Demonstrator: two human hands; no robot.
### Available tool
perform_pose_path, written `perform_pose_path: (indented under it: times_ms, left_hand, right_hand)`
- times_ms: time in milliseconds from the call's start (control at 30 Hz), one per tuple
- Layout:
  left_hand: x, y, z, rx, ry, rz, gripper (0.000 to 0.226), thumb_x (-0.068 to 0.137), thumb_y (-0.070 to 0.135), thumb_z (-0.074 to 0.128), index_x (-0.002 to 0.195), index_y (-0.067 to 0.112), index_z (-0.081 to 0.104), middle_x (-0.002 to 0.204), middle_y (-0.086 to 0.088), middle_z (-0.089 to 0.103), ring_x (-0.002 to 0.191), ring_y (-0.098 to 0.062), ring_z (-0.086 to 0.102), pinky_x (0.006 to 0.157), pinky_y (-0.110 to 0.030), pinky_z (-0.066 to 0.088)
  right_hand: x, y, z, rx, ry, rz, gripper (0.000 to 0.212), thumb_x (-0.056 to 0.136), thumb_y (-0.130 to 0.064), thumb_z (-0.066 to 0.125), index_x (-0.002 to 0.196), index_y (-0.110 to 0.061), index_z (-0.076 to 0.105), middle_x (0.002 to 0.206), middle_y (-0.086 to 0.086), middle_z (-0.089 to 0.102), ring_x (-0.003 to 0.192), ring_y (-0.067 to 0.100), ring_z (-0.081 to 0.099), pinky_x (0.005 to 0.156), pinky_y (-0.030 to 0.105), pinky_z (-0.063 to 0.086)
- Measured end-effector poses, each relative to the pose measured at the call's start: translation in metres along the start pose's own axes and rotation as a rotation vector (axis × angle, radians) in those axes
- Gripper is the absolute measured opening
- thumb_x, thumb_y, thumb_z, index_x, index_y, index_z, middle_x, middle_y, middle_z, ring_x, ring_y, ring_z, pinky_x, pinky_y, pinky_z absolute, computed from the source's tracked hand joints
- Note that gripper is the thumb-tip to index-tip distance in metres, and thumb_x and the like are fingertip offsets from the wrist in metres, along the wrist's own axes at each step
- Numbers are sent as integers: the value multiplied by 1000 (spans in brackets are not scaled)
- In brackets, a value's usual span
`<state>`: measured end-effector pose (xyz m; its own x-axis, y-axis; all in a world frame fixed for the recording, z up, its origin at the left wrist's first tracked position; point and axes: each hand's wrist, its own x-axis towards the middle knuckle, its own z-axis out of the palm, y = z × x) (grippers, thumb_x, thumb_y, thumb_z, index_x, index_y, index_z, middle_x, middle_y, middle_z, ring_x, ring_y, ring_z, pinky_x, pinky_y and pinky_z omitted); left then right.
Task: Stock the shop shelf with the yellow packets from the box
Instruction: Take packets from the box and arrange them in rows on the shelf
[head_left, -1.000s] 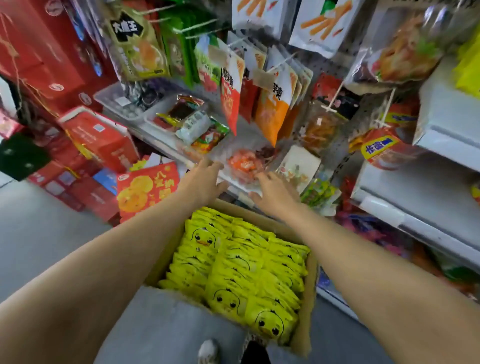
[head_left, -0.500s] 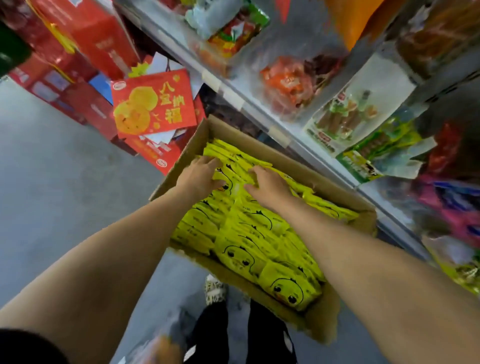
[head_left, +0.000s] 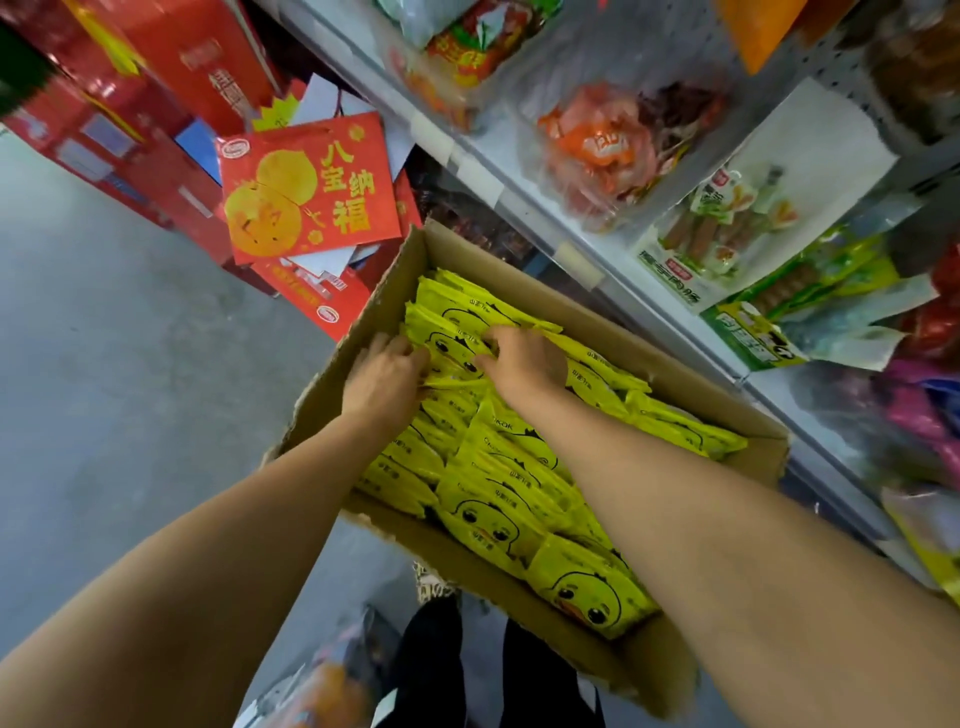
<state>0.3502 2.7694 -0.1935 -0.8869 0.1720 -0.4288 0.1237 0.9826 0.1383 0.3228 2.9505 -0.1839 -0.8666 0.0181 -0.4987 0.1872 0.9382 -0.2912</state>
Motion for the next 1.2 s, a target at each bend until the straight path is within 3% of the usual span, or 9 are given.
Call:
perform_pose_path:
  times_ms: [167, 333, 467, 567, 667, 800, 967, 1100, 1200]
  left_hand:
    - [-19, 10, -19, -225, -170, -95, 19, 89, 27, 65, 102, 17, 55, 96, -10, 61, 89, -35, 60, 67, -39, 49]
    - [-40, 9, -54, -332, -278, -97, 36, 86, 28, 72, 113, 9, 57, 110, -17, 62, 101, -35, 58, 79, -39, 49]
    - [-58, 9, -96, -382, -348, -30, 53, 82, 38, 75, 122, 7, 58, 114, -15, 63, 106, -32, 58, 82, -33, 44]
    - [-67, 19, -137, -487, -337, 13, 53, 77, 38, 79, 119, 10, 64, 114, -12, 67, 104, -31, 64, 86, -39, 51]
    - [-83, 45, -186, -517, -338, 143, 32, 81, 26, 77, 109, 13, 70, 108, -8, 70, 99, -26, 67, 89, -41, 54]
    - [-98, 79, -243, -492, -318, 296, 29, 81, 29, 77, 109, 21, 71, 113, -2, 70, 107, -22, 64, 99, -45, 48]
    - [-118, 132, -319, -433, -251, 464, 38, 85, 29, 74, 121, 20, 66, 129, 9, 59, 124, -14, 51, 105, -31, 35]
    - [-128, 173, -366, -469, -181, 536, 30, 80, 23, 78, 108, 15, 73, 108, -3, 73, 108, -23, 65, 95, -35, 48]
    - [-135, 209, -401, -410, -147, 609, 32, 81, 29, 78, 108, 13, 72, 102, -5, 74, 95, -23, 70, 90, -40, 55]
  right_hand:
    - [-13, 3, -13, 133, 20, 51, 20, 95, -29, 58, 102, -14, 70, 115, 11, 66, 113, 32, 59, 76, 33, 45]
    - [-54, 20, -59, 223, 37, -14, 11, 101, -27, 42, 100, -17, 48, 106, 19, 65, 99, 40, 59, 73, 42, 43]
    - [-93, 33, -111, 231, 117, 23, 29, 106, -28, 38, 124, -8, 49, 118, 25, 62, 110, 43, 58, 83, 46, 44]
    - [-128, 39, -150, 505, 173, 90, 29, 102, -27, 50, 118, -3, 56, 99, 17, 61, 81, 34, 66, 62, 39, 56]
    - [-168, 48, -185, 832, 263, 160, 20, 95, -28, 65, 97, -8, 65, 82, 6, 62, 55, 9, 60, 40, 17, 45]
    - [-215, 59, -232, 1142, 295, 165, 32, 86, -23, 76, 112, -7, 68, 108, 7, 73, 78, 13, 70, 53, 22, 56]
    - [-268, 75, -299, 1164, 353, 179, 24, 84, -13, 77, 105, -7, 67, 101, 9, 75, 79, 19, 74, 64, 34, 63]
    - [-311, 95, -351, 1211, 484, 157, 22, 85, -6, 74, 106, -8, 66, 83, 6, 76, 67, 19, 74, 53, 33, 60]
    - [-341, 113, -391, 1235, 559, 103, 28, 85, -5, 72, 112, -9, 67, 88, 9, 77, 74, 25, 75, 63, 42, 62]
